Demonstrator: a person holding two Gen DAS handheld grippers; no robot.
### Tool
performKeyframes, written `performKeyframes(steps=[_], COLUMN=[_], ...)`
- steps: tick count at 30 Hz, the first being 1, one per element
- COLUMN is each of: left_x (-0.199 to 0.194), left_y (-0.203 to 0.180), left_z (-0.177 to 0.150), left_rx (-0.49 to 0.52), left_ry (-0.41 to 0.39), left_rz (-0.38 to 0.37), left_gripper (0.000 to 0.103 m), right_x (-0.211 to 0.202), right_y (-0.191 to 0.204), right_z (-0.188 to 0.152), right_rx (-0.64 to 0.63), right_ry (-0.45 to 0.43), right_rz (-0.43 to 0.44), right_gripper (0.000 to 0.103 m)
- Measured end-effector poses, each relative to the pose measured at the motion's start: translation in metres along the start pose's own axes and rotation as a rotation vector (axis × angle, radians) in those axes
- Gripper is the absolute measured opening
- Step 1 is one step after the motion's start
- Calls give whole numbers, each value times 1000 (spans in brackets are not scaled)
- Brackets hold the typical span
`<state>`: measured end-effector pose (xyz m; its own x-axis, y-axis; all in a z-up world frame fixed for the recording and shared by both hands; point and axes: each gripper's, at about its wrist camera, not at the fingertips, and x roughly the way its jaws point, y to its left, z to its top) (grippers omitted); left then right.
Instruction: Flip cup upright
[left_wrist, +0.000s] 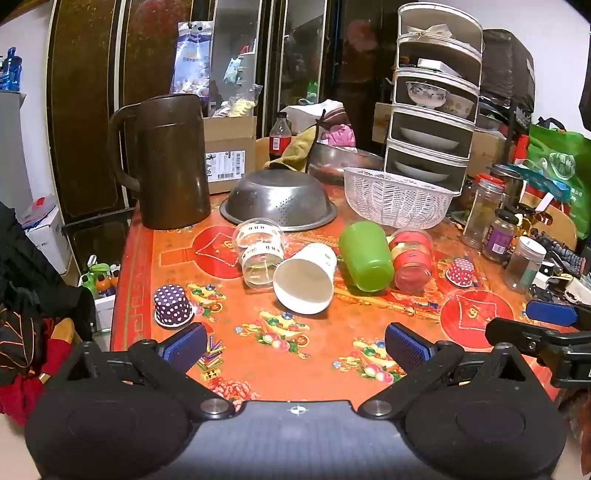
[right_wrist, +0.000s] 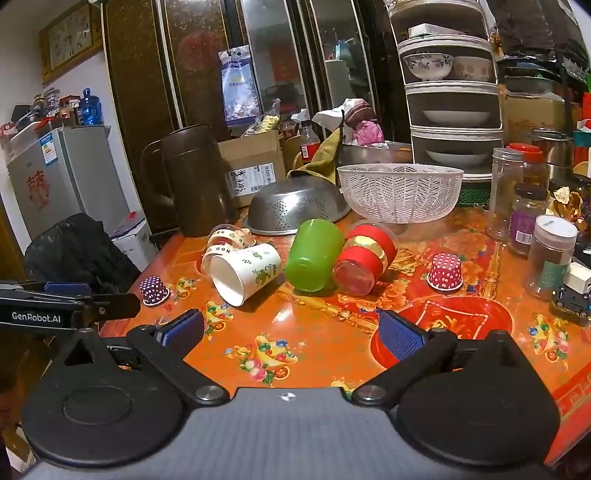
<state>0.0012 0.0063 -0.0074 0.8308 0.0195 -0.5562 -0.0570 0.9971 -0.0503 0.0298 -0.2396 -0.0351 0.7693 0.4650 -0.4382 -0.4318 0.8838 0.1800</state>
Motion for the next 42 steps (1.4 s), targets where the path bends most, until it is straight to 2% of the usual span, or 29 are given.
performKeyframes(steps=[42], left_x=[-1], left_y=[-2], left_z=[-1], left_rx=[-17], left_ry=[-8], left_rz=[9], left_gripper=[103], right_x=[-3], right_y=[-4], right_z=[3], right_rx=[6], right_ry=[-8], right_rz=[-28], right_gripper=[102])
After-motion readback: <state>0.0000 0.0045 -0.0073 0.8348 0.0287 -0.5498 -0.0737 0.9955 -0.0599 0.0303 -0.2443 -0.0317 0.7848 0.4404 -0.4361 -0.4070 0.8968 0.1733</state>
